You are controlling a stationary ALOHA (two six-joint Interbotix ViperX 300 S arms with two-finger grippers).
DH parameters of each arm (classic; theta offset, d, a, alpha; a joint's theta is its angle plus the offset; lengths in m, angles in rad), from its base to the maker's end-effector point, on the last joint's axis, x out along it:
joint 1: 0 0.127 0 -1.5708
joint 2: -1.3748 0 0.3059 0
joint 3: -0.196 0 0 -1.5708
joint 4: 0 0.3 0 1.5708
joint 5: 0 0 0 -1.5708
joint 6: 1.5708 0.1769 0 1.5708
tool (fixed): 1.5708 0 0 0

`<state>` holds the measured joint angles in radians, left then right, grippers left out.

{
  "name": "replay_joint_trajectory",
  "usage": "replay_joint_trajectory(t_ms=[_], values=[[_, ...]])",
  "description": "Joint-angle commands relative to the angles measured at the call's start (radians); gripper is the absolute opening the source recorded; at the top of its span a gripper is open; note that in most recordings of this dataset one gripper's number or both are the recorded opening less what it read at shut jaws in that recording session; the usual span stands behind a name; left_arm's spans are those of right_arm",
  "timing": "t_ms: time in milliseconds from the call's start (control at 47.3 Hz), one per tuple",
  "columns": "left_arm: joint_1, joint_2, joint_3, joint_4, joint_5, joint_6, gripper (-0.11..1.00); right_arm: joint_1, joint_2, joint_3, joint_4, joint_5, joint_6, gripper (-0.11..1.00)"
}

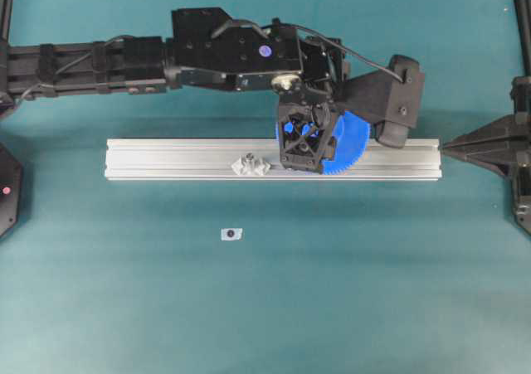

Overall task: Find the location of the shaft and insert the large gear.
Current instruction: 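Align the gear's bore above the right metal shaft with left gripper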

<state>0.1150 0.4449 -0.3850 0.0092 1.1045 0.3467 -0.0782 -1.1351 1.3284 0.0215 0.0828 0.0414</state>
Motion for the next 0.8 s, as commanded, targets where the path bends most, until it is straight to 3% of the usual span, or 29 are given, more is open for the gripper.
replay_joint_trajectory(t_ms=[0,782], values=[[0.002,-0.021,-0.034,-0.003,-0.005,0.002,0.72,-0.002,0.008,-0.009,0.002,-0.008,0.011,0.04],[0.002,0.054,-0.075,-0.003,-0.025,-0.002,0.73,-0.002,-0.003,-0.003,0.000,-0.005,0.011,0.04]])
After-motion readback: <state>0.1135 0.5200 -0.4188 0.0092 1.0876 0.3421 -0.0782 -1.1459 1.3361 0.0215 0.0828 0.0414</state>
